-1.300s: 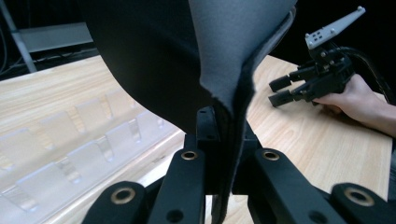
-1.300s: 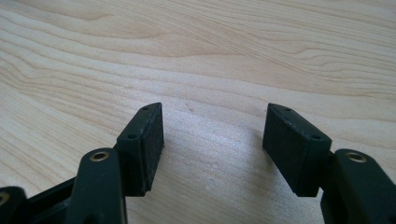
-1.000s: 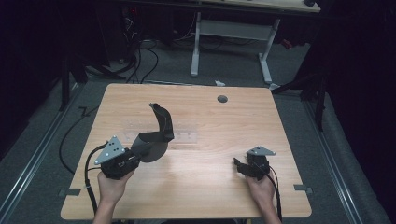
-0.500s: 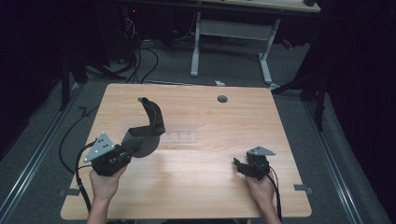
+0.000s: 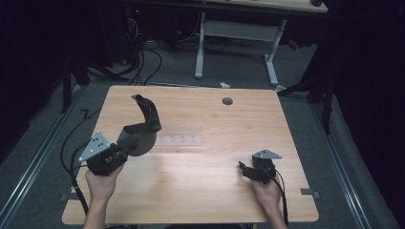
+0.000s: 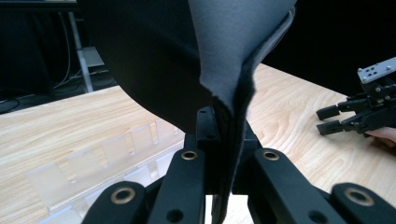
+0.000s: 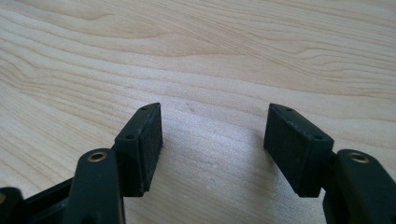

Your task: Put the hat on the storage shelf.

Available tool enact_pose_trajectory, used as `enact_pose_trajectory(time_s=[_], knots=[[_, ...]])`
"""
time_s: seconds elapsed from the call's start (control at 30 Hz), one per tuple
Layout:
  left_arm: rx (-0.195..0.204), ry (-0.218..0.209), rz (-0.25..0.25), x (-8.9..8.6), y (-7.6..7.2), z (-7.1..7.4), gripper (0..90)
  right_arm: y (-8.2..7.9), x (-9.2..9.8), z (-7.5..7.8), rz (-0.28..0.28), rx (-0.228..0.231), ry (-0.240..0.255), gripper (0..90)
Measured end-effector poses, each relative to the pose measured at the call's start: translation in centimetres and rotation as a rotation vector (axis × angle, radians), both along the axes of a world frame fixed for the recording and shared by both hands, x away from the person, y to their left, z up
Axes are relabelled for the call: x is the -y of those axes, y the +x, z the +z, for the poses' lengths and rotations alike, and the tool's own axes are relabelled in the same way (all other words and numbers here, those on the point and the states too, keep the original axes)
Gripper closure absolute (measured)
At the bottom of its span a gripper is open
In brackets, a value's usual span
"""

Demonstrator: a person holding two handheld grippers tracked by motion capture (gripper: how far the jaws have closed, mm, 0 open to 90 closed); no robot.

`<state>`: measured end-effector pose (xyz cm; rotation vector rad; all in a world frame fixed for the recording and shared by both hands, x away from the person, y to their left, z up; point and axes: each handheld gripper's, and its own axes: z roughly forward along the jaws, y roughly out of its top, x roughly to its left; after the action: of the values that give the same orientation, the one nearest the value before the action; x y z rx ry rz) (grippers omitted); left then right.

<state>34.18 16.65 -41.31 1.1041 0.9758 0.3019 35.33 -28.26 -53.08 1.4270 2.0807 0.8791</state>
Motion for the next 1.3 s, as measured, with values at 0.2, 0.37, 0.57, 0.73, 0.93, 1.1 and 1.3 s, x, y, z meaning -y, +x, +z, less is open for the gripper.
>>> enact_pose_trajectory(time_s=[0.2,0.37,0.57,0.73,0.93,1.1,1.3], knots=[[0.0,-0.002,0.025,-0.5,0.4,0.0,86.4,0.0,0.0,0.0,0.0,0.0,0.0,37.5],[0.002,0.001,0.042,-1.0,0.7,-0.1,86.4,0.0,0.0,0.0,0.0,0.0,0.0,37.5],[0.008,0.005,0.068,-1.6,1.3,0.0,86.4,0.0,0.0,0.0,0.0,0.0,0.0,37.5],[0.015,0.007,0.08,-1.8,1.8,0.0,86.5,0.0,0.0,0.0,-0.001,-0.001,0.0,37.5],[0.019,0.016,0.097,-2.1,2.3,0.0,86.4,0.0,0.0,0.0,-0.001,-0.001,0.001,37.5],[0.022,0.039,0.127,-2.5,3.2,0.0,86.5,0.0,0.0,0.0,-0.001,-0.001,0.001,37.5],[0.021,0.05,0.156,-2.9,4.1,-0.3,86.4,0.0,0.0,0.0,0.0,0.0,0.001,37.4]])
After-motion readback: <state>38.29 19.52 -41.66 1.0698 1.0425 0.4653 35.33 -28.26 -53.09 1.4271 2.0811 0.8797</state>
